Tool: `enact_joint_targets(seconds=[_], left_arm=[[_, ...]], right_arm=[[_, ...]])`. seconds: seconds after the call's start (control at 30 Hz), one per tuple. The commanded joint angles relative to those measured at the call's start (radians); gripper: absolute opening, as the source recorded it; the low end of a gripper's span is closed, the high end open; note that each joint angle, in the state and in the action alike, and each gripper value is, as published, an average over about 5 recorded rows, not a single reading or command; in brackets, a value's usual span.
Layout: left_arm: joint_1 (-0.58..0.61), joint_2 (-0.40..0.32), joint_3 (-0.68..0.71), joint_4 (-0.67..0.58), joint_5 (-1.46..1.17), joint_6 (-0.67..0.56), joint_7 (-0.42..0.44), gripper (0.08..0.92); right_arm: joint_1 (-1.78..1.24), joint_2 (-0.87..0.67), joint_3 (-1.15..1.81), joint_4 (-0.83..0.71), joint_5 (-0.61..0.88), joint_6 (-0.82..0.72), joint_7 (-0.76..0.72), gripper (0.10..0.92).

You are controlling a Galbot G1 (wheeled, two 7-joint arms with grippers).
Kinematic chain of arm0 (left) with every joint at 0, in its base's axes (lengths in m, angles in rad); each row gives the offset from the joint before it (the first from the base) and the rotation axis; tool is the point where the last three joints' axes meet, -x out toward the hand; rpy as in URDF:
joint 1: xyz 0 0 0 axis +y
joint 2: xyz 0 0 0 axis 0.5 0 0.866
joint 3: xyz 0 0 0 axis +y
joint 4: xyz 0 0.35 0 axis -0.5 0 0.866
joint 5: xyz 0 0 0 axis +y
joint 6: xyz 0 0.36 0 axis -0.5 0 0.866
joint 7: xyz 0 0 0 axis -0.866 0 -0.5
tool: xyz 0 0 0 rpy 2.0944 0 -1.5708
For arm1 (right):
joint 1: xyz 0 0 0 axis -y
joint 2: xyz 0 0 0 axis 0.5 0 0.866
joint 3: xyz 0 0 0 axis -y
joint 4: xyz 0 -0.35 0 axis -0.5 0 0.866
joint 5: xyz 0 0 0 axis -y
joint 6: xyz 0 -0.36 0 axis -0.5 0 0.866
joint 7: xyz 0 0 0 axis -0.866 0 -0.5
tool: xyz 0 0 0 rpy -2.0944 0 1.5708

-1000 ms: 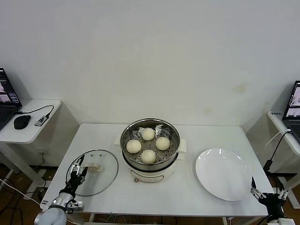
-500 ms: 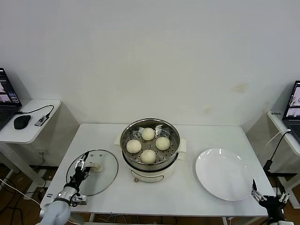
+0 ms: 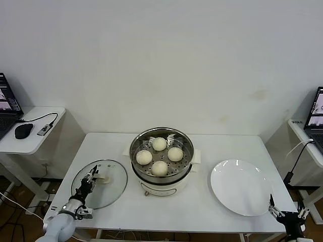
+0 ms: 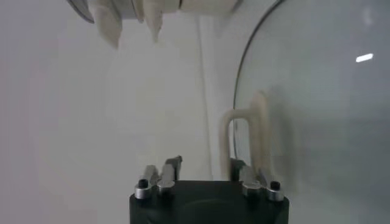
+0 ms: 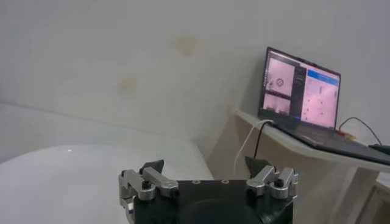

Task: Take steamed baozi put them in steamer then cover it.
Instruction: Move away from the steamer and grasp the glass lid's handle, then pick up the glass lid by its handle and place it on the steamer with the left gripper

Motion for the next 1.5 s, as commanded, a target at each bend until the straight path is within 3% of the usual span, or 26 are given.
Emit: enact_joint_targets(seconds=[0.03,0.3,0.57,0.77,0.97,1.1,1.27,1.37,1.5], left_arm=[[-0.005,0.001,0.019,0.006,-0.023,-0.006,-0.025,0.351],[0.080,-0.007,-0.059,-0.148,-0.042,0.030,-0.038,0.148],[0.249,0.007,-0.184,-0.451,-0.138,0.238,-0.020,0.140],[0.344,0.062,-0.275,-0.652,-0.165,0.367,0.116,0.140],[0.337,0.150,-0.266,-0.791,-0.254,0.472,0.231,0.140],[0.272,0.220,-0.129,-0.857,-0.344,0.551,0.233,0.140],[0.075,0.267,0.143,-0.847,-0.352,0.639,0.233,0.140],[-0.079,0.262,0.306,-0.799,-0.324,0.680,0.257,0.140],[-0.286,0.197,0.488,-0.722,-0.284,0.729,0.305,0.140]], right_arm=[[-0.004,0.001,-0.004,0.000,-0.003,0.000,0.001,0.823],[-0.014,-0.004,-0.021,0.016,-0.007,0.000,0.001,0.823],[-0.028,-0.016,-0.059,0.047,-0.016,0.000,0.001,0.823],[-0.043,-0.025,-0.094,0.073,-0.029,0.005,0.001,0.823],[-0.059,-0.019,-0.131,0.097,-0.053,0.015,0.000,0.823],[-0.055,-0.005,-0.156,0.098,-0.084,0.027,0.004,0.823],[-0.045,0.020,-0.187,0.095,-0.121,0.035,0.010,0.823],[-0.040,0.037,-0.201,0.093,-0.141,0.035,0.017,0.823],[-0.036,0.056,-0.215,0.084,-0.174,0.039,0.027,0.823]])
